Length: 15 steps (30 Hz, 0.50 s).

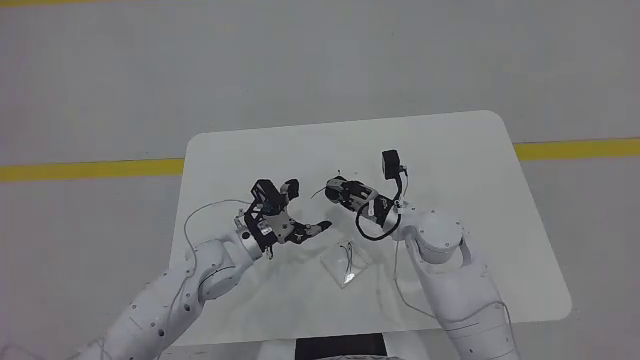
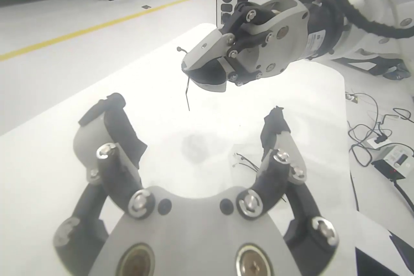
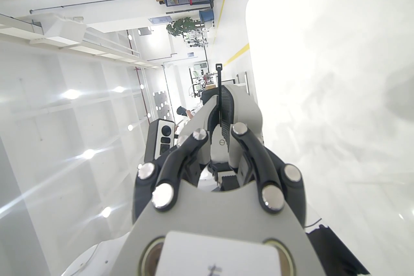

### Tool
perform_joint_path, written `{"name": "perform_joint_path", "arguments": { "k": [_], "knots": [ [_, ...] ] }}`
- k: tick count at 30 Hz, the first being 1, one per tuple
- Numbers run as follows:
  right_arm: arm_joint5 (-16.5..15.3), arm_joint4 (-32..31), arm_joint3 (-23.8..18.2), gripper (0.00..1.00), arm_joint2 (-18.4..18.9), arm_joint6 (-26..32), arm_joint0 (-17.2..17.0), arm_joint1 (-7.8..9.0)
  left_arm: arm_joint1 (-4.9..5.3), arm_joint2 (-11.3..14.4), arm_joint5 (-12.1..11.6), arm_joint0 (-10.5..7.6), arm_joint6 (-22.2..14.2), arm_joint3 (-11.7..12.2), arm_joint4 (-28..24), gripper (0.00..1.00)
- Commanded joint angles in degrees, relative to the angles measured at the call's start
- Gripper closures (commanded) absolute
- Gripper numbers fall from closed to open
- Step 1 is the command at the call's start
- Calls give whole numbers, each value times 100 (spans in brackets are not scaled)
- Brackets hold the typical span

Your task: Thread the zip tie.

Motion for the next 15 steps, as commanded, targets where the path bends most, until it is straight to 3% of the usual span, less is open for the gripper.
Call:
{"name": "perform_joint_path", "arguments": {
  "k": [1,15],
  "knots": [
    [0,0,0,100,0,0,0,0,21,28,0,-38,102,2,-24,0],
    [0,0,0,100,0,0,0,0,12,-21,0,-35,163,43,-87,0]
  ]
}}
